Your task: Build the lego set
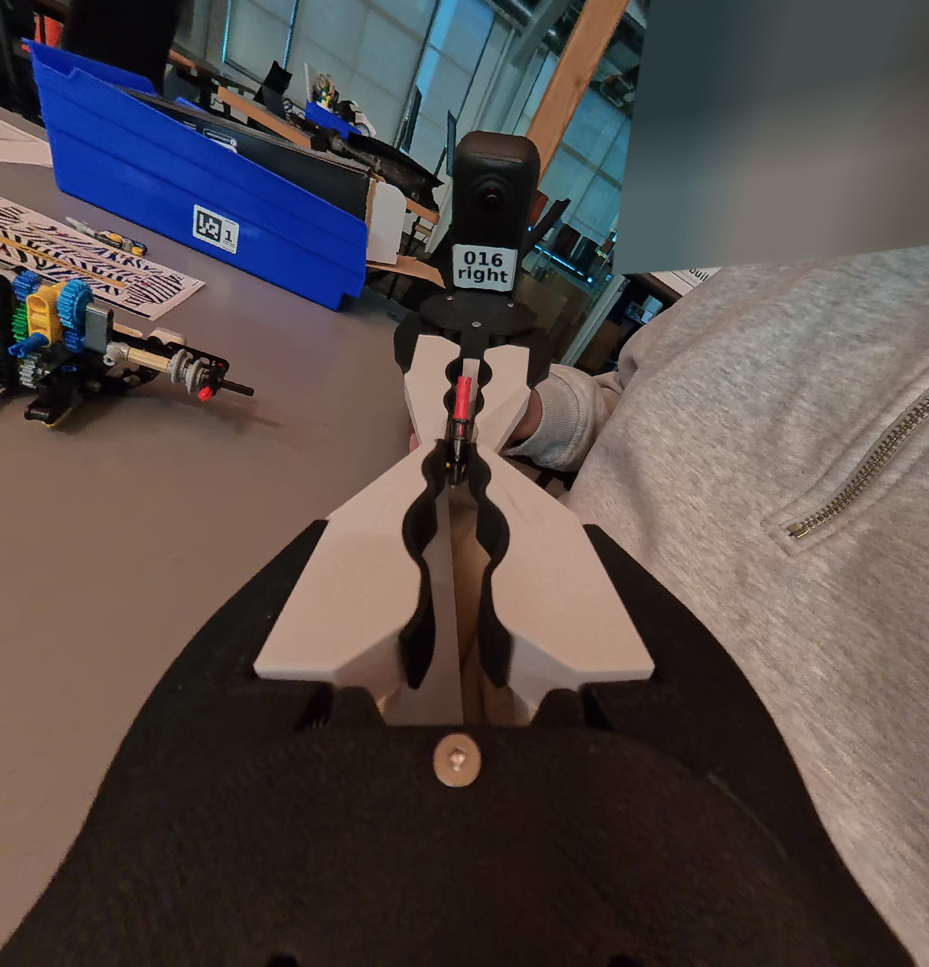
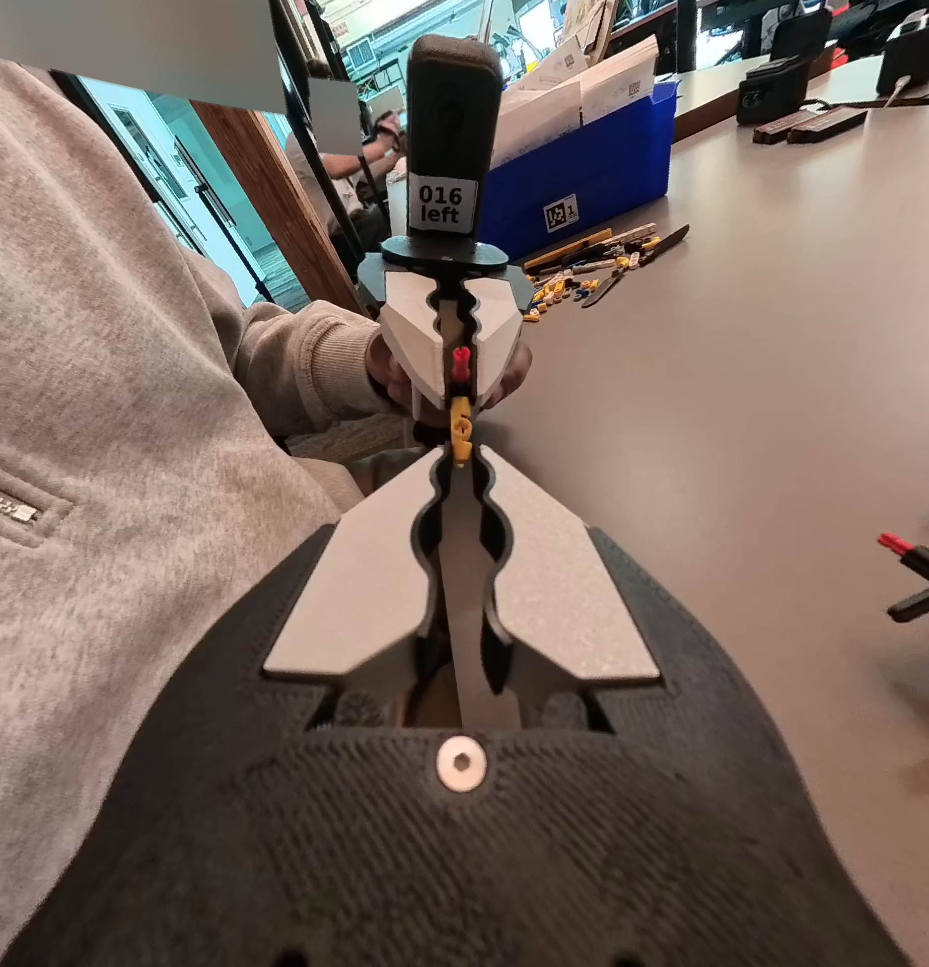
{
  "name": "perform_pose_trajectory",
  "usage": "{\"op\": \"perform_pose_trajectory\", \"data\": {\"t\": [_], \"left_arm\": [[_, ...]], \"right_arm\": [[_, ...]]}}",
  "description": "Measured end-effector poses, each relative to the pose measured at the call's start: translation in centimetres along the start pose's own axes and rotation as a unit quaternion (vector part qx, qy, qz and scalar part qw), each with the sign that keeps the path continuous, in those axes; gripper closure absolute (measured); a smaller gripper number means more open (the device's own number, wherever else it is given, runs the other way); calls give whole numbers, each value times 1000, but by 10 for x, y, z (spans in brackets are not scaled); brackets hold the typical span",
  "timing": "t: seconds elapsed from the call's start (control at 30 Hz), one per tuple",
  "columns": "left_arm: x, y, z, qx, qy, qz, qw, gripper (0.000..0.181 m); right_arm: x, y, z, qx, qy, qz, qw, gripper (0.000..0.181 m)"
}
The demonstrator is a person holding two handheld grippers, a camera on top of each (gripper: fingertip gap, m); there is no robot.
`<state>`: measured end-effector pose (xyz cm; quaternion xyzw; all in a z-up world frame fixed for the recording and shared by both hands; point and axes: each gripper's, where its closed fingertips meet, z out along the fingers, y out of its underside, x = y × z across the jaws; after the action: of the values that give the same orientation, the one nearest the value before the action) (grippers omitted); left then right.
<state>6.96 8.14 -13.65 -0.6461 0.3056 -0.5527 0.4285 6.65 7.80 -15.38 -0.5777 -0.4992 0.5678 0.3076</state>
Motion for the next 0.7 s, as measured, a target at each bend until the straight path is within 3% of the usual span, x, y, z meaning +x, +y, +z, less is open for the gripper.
{"op": "perform_pose_trajectory", "data": {"t": [0.13,0.3,0.43,0.57,0.7], "left_arm": [[-1,1,0,-3,-5,2,1000,176],[-8,5,1,-18,-32,22,999,162],[-11,4,-1,-17,-45,30,998,155],[-15,1,-4,-9,-54,25,998,151],[-22,1,-7,-10,-71,24,997,149]], "right_arm": [[1,1,0,-2,4,-2,1000,175],[4,1,-2,-4,18,-13,1000,175],[15,2,-7,-29,84,-82,993,175],[36,13,-14,-90,175,-179,964,175],[53,25,-21,-164,244,-287,911,175]]}}
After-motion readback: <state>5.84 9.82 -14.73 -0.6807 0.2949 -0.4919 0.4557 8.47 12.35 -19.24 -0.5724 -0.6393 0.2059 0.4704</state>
